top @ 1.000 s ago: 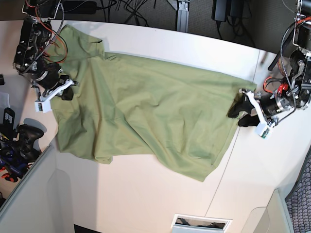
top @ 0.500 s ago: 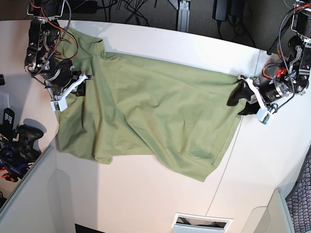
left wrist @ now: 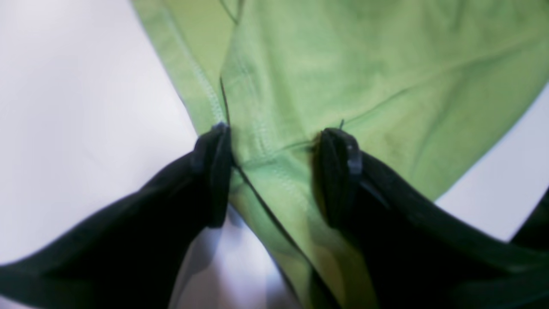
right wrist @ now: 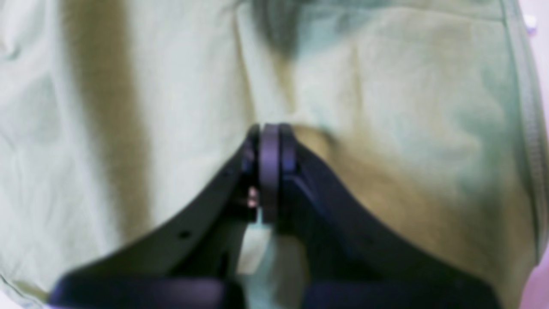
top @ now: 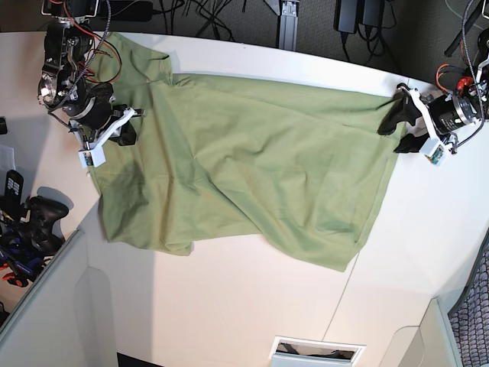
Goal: Layout the t-shirt on the table in an organized manner, then fold the t-shirt properly
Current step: 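Drag the shirt edge away from the table center with both grippers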
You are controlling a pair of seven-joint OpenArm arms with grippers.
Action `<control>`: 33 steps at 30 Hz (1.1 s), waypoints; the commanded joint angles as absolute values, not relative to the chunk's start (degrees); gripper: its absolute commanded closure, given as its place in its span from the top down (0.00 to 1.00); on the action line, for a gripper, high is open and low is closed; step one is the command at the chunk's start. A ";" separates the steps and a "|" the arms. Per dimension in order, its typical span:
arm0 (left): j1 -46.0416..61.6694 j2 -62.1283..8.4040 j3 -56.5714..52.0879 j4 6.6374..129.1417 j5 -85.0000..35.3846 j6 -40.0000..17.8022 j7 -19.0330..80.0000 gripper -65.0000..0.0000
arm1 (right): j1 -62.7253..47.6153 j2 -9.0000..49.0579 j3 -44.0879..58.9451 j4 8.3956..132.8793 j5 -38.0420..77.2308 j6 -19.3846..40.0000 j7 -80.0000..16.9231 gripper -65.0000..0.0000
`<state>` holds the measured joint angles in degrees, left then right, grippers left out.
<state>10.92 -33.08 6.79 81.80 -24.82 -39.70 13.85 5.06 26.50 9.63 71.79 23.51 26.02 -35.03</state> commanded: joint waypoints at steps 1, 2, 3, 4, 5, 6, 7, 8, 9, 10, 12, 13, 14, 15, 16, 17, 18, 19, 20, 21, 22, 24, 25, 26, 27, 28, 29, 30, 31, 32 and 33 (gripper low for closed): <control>11.55 -34.37 6.52 83.20 -23.97 -40.00 15.49 0.55 | 4.89 27.99 9.78 71.85 21.21 25.93 -37.98 0.00; 12.03 -34.50 6.20 83.90 -23.79 -40.00 15.53 0.55 | 4.86 28.58 9.78 71.85 21.23 25.93 -38.00 0.00; 12.45 -34.46 5.54 84.38 -23.27 -40.00 15.53 0.55 | 4.89 29.15 9.78 71.85 21.21 25.93 -38.00 0.00; 12.60 -34.46 5.04 84.68 -23.00 -40.00 15.51 0.55 | 4.86 29.80 9.78 71.85 21.26 25.93 -38.00 0.00; 12.71 -34.46 4.51 84.71 -23.03 -40.00 15.49 0.55 | 4.89 30.39 9.78 71.85 21.30 25.91 -37.98 0.00; 12.71 -34.46 4.03 84.71 -23.07 -40.00 15.40 0.55 | 4.89 30.94 9.78 71.85 21.80 25.91 -37.98 0.00; 12.69 -34.44 3.53 84.71 -23.11 -40.00 15.14 0.55 | 4.89 31.48 9.78 71.85 22.61 25.91 -37.95 0.00; 12.67 -34.46 3.09 84.71 -23.11 -40.00 14.33 0.55 | 4.91 31.88 9.78 71.85 23.55 25.91 -37.95 0.00; 12.51 -34.44 2.57 84.71 -23.16 -40.00 13.39 0.55 | 4.95 32.14 9.78 71.90 24.56 25.89 -37.85 0.00; 12.34 -34.44 1.96 84.71 -23.33 -40.00 12.51 0.55 | 5.10 32.25 9.80 71.90 25.58 25.89 -37.74 0.00; 11.99 -34.44 0.47 84.95 -23.99 -40.00 11.49 0.55 | 5.23 32.21 10.11 72.27 27.24 25.89 -37.47 0.00; 11.88 -34.44 -0.34 85.17 -24.77 -40.00 11.70 0.55 | 5.23 32.23 10.13 72.64 28.18 25.89 -37.30 0.00; 11.75 -34.44 -1.17 85.52 -25.39 -40.00 11.86 0.55 | 5.23 32.21 10.22 73.17 28.60 25.89 -37.30 0.00; 11.75 -34.46 -2.00 85.91 -26.39 -40.00 12.29 0.55 | 5.23 32.18 10.28 73.82 28.62 25.89 -37.30 0.00; 11.77 -34.46 -2.87 86.43 -27.66 -40.00 13.54 0.55 | 5.23 32.18 10.39 74.65 28.58 25.89 -37.30 0.00; 11.77 -34.44 -3.64 87.13 -29.56 -40.00 15.35 0.55 | 5.21 32.18 10.66 75.66 28.71 25.89 -37.30 0.00; 11.77 -34.46 -4.23 87.92 -31.90 -40.00 17.43 0.55 | 5.21 32.18 11.05 76.84 29.30 25.91 -37.34 0.00; 11.90 -34.46 -4.56 88.68 -34.26 -40.00 19.68 0.55 | 5.21 32.18 11.57 78.17 30.13 25.91 -37.63 0.00; 12.32 -34.46 -4.64 89.71 -36.64 -40.00 21.47 0.55 | 5.21 32.18 12.21 79.68 30.87 25.91 -38.15 0.00; 12.99 -34.44 -4.64 90.94 -38.09 -40.00 22.72 0.55 | 5.21 32.18 13.02 81.32 31.40 25.91 -39.11 0.00; 13.98 -34.44 -4.64 92.31 -38.83 -40.00 23.38 0.55 | 5.21 32.16 13.98 83.07 31.81 25.89 -40.27 0.04; 16.43 -34.44 -4.64 95.33 -38.98 -40.00 23.46 0.55 | 5.19 32.16 16.60 86.41 32.71 25.89 -42.98 0.27; 17.67 -34.44 -4.64 96.77 -38.96 -40.00 23.44 0.55 | 5.19 32.21 18.09 87.66 33.06 25.89 -44.07 0.36; 18.92 -34.44 -4.64 98.13 -38.94 -40.00 23.46 0.55 | 5.15 32.21 19.68 88.42 33.32 25.91 -44.95 0.40; 20.16 -34.41 -4.64 99.31 -38.79 -40.00 23.44 0.55 | 4.86 32.23 21.34 88.73 33.67 25.91 -45.28 0.42; 21.26 -34.44 -4.64 100.22 -38.74 -40.00 23.46 0.55 | 4.29 32.23 23.00 88.75 33.76 25.89 -45.23 0.42; 22.39 -34.44 -4.67 100.79 -38.74 -40.00 23.46 0.55 | 3.60 32.21 24.60 88.77 34.41 25.91 -45.25 0.42; 23.33 -34.41 -4.91 101.03 -38.79 -40.00 23.44 0.55 | 2.48 32.18 26.24 88.77 35.07 25.91 -45.28 0.42; 24.14 -34.41 -5.08 101.06 -38.87 -40.00 23.44 0.55 | 1.19 32.18 27.77 88.77 35.57 25.89 -45.25 0.42; 24.91 -34.41 -5.50 101.06 -38.94 -40.00 23.44 0.55 | -0.14 32.18 29.26 88.77 36.10 25.91 -45.25 0.42; 25.54 -34.30 -6.02 101.06 -39.13 -40.00 23.42 0.55 | -1.72 32.18 30.74 88.77 36.62 25.91 -45.25 0.42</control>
<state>25.91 -33.39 -5.39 100.16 -38.09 -39.46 24.64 -2.48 30.87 30.24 87.88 35.42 25.91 -46.37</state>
